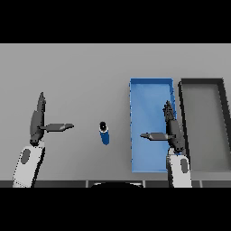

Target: Pick up the blue pipe and place it into the blue bin.

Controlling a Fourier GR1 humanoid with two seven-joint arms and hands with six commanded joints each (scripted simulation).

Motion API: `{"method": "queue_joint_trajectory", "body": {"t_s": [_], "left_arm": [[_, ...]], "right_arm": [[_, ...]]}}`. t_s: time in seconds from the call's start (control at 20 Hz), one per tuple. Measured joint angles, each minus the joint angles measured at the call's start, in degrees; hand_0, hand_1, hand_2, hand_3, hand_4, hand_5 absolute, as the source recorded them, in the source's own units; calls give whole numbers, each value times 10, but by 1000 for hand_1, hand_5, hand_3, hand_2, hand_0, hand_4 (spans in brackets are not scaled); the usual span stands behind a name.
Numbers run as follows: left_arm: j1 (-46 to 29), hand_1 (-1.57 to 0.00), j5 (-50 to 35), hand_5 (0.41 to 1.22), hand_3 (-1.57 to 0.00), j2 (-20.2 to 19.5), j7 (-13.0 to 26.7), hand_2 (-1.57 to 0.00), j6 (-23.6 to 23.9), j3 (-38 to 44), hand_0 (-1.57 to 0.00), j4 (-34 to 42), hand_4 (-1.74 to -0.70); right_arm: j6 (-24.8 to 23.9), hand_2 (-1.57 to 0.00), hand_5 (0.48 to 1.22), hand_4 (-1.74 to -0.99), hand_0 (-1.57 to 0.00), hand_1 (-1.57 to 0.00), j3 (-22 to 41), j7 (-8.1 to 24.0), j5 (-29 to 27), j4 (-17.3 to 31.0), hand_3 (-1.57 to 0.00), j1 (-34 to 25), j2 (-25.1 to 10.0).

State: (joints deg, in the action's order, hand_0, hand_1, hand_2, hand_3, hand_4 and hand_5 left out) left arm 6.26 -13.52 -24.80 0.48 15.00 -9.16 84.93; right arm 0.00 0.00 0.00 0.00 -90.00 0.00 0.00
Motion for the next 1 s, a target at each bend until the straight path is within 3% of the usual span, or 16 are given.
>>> {"method": "queue_joint_trajectory", "body": {"t_s": [0.3, 0.35, 0.4, 0.5, 0.65, 0.75, 0.95, 1.0], "left_arm": [[-14, 1, 9, 586, 1, 8, -5, 1, 11, -12, 1, 22, -1006], [-36, 1, 16, 588, 1, -26, -44, 1, -46, -34, 1, 32, -1011], [-47, 1, 18, 588, 1, -51, -62, 1, -82, -40, 1, 28, -1011], [-55, 1, 18, 589, 1, -81, -77, 1, -119, -45, 1, 32, -1010], [-56, 1, 14, 589, 1, -92, -76, 1, -134, -48, 1, 38, -1009], [-73, 1, 2, 594, 1, -99, -99, 1, -158, -52, 1, 55, -1023], [-73, 1, 7, 565, 1, -115, -86, 1, -206, -86, 1, 81, -1031], [-69, 1, 7, 548, 1, -120, -78, 1, -219, -94, 1, 86, -1037]], "right_arm": [[7, 1, 603, -1222, 1, 1, 1, -10, -5, -17, 1, 21, -5], [22, 1, 603, -1227, 1, 1, 14, -47, 25, -35, 1, 41, -42], [36, 1, 601, -1230, 1, 1, 26, -66, 35, -54, 1, 59, -57], [45, 1, 599, -1232, 1, 1, 38, -58, 54, -67, 1, 69, -74], [48, 1, 593, -1226, 1, 1, 45, -47, 61, -80, 1, 81, -79], [49, 1, 589, -1218, 1, 1, 43, -44, 61, -74, 1, 74, -82], [49, 1, 595, -1225, 1, 1, 41, -31, 59, -82, 1, 61, -88], [55, 1, 601, -1223, 1, 1, 40, -50, 55, -78, 1, 63, -89]]}}
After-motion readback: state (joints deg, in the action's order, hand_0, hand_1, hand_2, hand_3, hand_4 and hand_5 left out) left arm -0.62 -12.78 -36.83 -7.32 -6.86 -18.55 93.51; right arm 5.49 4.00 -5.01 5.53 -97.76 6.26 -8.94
